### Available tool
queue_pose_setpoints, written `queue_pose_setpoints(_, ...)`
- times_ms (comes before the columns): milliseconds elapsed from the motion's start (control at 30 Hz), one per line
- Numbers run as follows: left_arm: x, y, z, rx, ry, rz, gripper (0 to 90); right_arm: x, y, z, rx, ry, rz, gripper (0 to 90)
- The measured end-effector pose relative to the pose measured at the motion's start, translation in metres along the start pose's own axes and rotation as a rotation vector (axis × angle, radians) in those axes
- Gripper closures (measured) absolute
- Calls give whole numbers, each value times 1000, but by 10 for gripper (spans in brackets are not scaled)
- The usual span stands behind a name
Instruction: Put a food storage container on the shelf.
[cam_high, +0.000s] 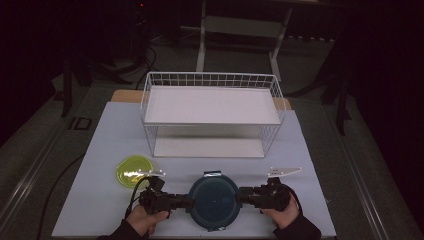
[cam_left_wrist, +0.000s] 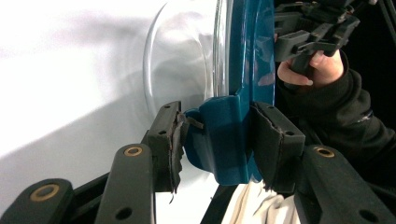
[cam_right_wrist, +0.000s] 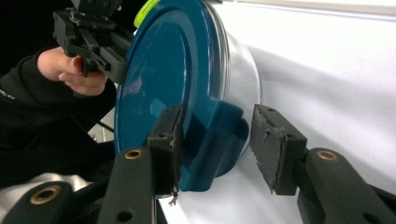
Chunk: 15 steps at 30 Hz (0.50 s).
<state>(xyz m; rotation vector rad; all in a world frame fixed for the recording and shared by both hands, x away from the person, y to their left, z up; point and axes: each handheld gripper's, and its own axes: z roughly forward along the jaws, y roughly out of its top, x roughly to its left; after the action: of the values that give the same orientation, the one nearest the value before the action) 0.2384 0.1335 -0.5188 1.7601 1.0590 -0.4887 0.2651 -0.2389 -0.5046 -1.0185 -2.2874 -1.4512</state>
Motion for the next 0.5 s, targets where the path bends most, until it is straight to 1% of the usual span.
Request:
queue_pose_setpoints(100,0,0,0,2,-4,0,549,-1,-1,3,11,26,25,534)
queue_pose_setpoints(200,-2,-1,0,-3,-1,9,551,-3,0,3,23,31,38,537)
queue_pose_setpoints(233,-3,-1,0,-2,-1,11,551,-3,-1,2,27,36,49,540)
queue_pose_setpoints(300,-3,-1,1,-5,-1,7,553,-4,-1,2,32,43,62,542)
queue_pose_setpoints(367,-3,-3,1,-21,3,-9,555,-5,-1,2,42,52,78,543)
queue_pose_setpoints(500,-2,-7,2,-51,11,-47,555,-5,-2,3,42,57,93,543)
